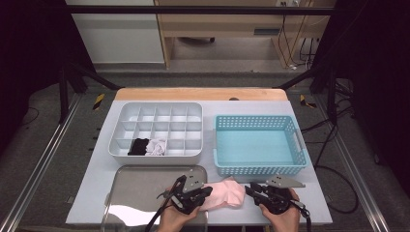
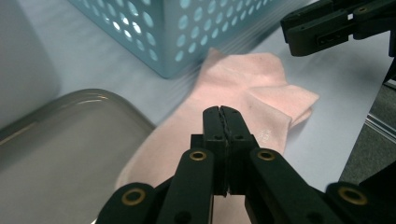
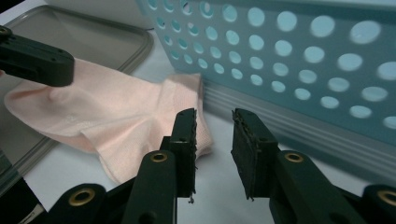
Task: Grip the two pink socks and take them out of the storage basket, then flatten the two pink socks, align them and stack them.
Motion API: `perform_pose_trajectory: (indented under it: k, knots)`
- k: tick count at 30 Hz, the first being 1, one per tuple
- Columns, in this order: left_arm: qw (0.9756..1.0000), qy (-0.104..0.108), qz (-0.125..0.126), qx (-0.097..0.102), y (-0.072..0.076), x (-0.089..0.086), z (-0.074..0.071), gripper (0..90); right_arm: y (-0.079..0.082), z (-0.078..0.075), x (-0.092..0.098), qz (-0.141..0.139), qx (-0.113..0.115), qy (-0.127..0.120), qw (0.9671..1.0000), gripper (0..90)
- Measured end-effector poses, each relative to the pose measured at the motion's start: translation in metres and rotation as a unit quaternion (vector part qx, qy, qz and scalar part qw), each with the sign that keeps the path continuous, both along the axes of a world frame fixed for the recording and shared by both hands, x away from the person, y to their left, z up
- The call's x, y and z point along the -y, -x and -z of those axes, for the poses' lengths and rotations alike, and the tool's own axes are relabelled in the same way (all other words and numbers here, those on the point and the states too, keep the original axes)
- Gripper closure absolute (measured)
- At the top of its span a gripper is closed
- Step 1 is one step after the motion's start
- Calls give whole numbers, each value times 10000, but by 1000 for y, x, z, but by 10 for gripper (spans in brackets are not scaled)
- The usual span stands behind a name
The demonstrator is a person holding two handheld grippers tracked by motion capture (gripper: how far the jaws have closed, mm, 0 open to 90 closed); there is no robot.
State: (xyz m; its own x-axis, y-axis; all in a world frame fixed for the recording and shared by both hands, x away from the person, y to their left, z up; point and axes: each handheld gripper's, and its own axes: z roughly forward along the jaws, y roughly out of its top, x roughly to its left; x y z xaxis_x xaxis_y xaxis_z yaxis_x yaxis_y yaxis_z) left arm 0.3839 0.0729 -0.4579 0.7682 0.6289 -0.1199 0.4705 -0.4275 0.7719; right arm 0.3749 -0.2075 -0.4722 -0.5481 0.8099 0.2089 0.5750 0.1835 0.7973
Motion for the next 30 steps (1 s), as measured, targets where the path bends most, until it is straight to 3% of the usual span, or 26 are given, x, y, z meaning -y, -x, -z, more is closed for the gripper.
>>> perform_pose_trajectory:
  k: [11,15,21,25,30]
  knots:
    - [9993,-271,226,-140,-1,13,19,888,-6,12,-14,-104,-241,53,9996,660]
    - [9992,-287,237,-134,0,14,21,888,-7,16,-18,-126,-321,200,9992,692]
    - [9990,-331,259,-115,0,15,22,888,-5,17,-19,-104,-307,202,9993,801]
    - [9990,-343,250,-120,1,15,22,888,-5,16,-20,-171,-341,246,9990,823]
    - [9991,-312,223,-161,0,16,22,888,-4,7,-17,-243,-351,51,9991,824]
